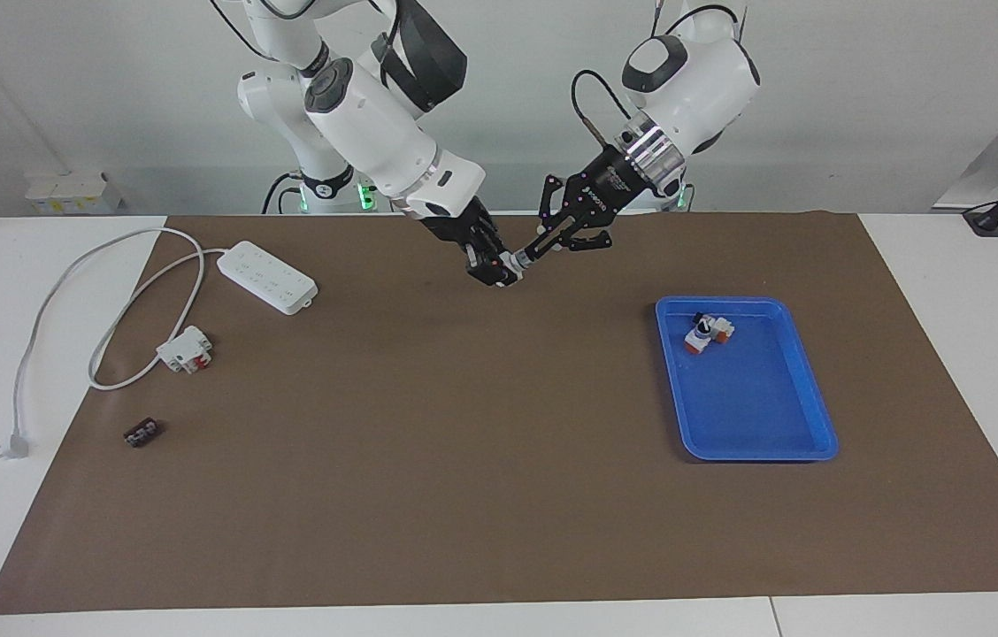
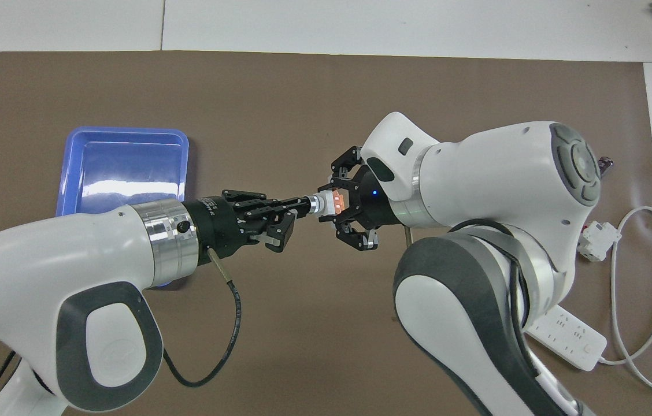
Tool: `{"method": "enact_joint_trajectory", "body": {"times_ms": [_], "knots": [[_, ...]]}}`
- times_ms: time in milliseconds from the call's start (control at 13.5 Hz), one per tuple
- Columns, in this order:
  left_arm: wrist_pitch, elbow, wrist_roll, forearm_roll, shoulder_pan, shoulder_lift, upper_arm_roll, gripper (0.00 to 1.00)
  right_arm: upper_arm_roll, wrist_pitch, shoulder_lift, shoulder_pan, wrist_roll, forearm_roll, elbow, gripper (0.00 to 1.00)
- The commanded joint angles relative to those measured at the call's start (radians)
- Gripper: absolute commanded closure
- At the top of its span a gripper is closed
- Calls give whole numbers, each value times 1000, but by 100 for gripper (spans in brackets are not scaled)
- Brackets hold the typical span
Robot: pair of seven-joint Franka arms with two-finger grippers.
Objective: Turn and place switch with both arms
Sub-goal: 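Open the right gripper and withdraw while the left gripper pulls the switch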
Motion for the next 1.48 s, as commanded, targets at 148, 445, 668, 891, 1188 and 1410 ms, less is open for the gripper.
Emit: {"method": "enact_joint_trajectory", "body": {"times_ms": [148, 445, 668, 891, 1188, 1410], "knots": [[23, -37, 37, 177, 6, -12, 0, 100, -17, -2, -37, 5, 18, 34, -15, 0], [-16, -38, 268, 275, 17, -15, -1, 100, -39, -9, -55, 5, 55, 33, -25, 0], [-91, -38, 510, 281, 67, -18, 2, 100, -91, -12, -61, 5, 173, -41, -25, 0], [-151, -38, 691, 375, 120, -22, 2, 100, -157, -31, -60, 5, 340, -194, -14, 0], [-265, -37, 1058, 450, 208, -32, 2, 100, -210, -54, -51, 5, 600, -435, 17, 0], [-346, -40, 1349, 521, 288, -45, 2, 100, -310, -55, -49, 5, 729, -455, 15, 0]]}}
